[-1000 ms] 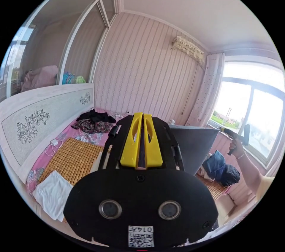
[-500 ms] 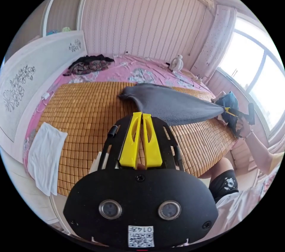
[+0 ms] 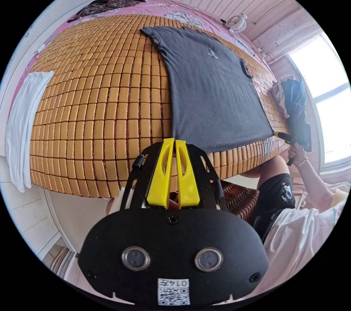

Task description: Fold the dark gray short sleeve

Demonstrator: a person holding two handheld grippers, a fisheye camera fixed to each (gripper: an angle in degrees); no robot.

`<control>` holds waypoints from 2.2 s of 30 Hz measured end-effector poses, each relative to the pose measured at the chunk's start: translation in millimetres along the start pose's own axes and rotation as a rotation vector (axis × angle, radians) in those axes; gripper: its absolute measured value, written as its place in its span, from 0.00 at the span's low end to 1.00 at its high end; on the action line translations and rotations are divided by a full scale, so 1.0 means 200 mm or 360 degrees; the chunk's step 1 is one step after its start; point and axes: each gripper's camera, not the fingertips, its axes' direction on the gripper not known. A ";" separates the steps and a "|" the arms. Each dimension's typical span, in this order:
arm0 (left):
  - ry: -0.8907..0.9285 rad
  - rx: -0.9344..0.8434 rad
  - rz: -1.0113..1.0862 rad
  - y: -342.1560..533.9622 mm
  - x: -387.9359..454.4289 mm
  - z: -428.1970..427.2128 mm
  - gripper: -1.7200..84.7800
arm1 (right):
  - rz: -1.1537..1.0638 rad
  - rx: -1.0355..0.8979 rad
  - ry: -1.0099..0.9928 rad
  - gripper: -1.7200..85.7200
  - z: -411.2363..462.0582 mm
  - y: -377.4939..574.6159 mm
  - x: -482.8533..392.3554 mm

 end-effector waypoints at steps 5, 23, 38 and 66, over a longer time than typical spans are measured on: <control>0.0014 -0.0063 0.0005 0.00 -0.13 0.00 0.01 | -0.0067 -0.0073 0.0033 0.02 0.01 0.00 0.00; 0.0131 -0.0070 -0.0122 -0.03 -0.61 -0.13 0.09 | -0.0133 -0.0333 -0.0043 0.03 0.03 -0.08 0.03; 0.0045 0.0316 -0.0184 -0.69 -0.95 -0.26 0.08 | -0.0097 0.0035 0.0082 0.10 -0.06 -0.50 0.06; -0.0158 0.0256 -0.0325 -1.68 -1.17 0.29 0.04 | 0.0053 0.0284 0.0303 0.03 0.22 -1.38 0.17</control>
